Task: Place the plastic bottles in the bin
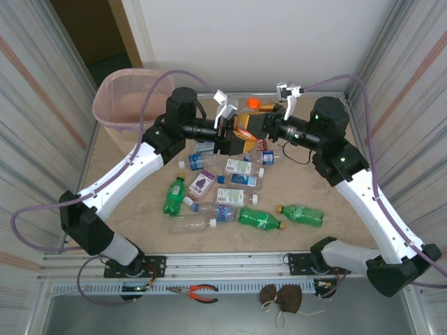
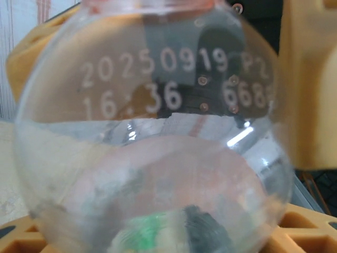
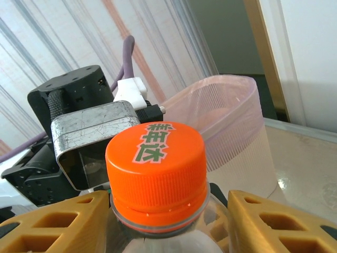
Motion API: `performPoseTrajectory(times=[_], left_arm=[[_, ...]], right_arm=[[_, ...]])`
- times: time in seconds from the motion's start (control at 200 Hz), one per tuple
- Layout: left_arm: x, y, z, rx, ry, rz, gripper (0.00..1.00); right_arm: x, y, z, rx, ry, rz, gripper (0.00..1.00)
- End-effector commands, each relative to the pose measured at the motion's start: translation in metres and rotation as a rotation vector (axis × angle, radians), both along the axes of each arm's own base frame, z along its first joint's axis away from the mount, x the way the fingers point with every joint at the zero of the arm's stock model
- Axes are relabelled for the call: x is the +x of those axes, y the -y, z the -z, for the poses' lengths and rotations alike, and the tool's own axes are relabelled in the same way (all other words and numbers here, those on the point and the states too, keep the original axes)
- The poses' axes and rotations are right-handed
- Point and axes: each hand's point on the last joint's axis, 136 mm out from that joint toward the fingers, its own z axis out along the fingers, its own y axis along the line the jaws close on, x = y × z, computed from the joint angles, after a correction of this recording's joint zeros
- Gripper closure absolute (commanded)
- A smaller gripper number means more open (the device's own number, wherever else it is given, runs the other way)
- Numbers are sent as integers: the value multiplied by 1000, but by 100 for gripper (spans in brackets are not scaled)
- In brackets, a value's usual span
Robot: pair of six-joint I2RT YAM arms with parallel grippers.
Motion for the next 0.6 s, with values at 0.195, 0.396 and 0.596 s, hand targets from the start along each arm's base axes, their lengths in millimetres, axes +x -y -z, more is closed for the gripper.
performPoseTrajectory(times=[0.195,0.396,0.596], left_arm=[[-11,-7,-22,-26,92,-1,47],[5,-26,-29,-2,106,-111,48],[39,-66,-36,49,93,-320,48]], right_arm=[[-14,9,-31,35,69,15,42],[-12,26,-29,-18,82,123,23],[-5,52,-24,-75,78,264,20]])
